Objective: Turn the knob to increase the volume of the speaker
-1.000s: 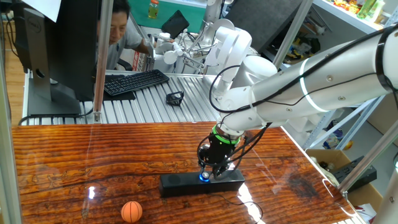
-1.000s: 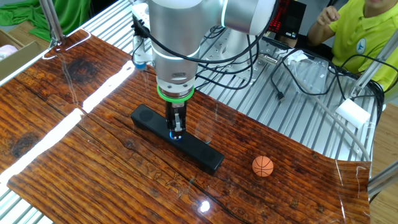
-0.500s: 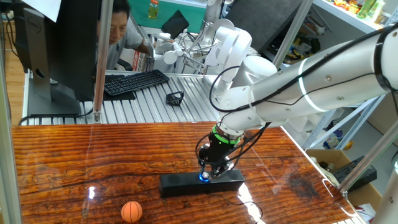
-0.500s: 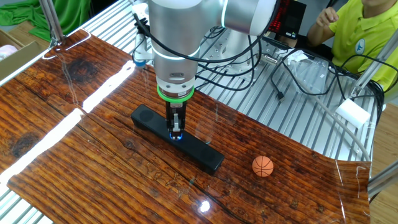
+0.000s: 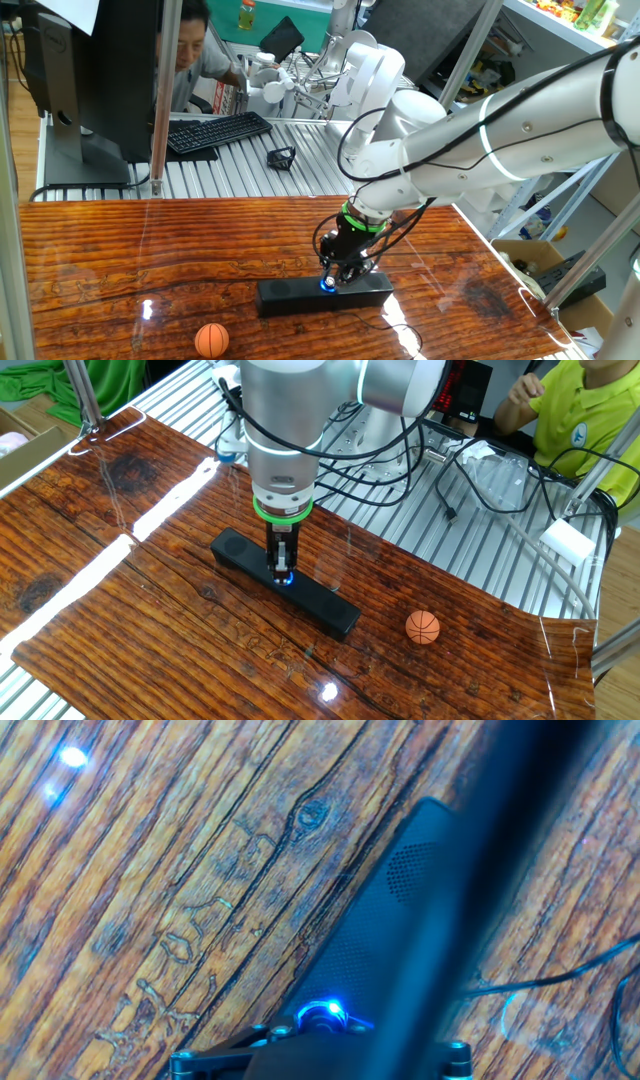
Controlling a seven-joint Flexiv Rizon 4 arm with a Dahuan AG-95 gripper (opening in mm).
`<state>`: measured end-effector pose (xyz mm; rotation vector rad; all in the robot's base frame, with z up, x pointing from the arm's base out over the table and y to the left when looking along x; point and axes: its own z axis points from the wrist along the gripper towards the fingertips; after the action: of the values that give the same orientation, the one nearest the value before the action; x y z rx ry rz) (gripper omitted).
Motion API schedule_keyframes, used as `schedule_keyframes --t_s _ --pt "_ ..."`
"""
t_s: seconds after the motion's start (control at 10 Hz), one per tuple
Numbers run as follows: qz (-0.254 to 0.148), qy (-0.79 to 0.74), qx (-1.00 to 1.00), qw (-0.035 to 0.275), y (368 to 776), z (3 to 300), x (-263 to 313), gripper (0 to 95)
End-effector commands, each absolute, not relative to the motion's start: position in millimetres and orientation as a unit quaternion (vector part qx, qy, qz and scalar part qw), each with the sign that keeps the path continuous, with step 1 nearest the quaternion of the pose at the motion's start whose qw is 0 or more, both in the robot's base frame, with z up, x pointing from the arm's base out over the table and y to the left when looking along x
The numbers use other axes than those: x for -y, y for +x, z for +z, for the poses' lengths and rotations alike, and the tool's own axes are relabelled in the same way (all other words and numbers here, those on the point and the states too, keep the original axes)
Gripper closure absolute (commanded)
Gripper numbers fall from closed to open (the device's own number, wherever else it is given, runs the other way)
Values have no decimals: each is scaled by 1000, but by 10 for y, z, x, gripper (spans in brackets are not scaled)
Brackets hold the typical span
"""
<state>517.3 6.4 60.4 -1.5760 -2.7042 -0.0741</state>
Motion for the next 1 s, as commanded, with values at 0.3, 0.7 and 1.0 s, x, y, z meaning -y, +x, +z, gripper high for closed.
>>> schedule_keyframes --t_s 0.3,0.7,1.0 --pt "-25 -535 845 6 5180 600 -75 950" --pt "-24 -561 827 4 5178 599 -74 950" --pt "-25 -583 812 3 5175 599 -73 950"
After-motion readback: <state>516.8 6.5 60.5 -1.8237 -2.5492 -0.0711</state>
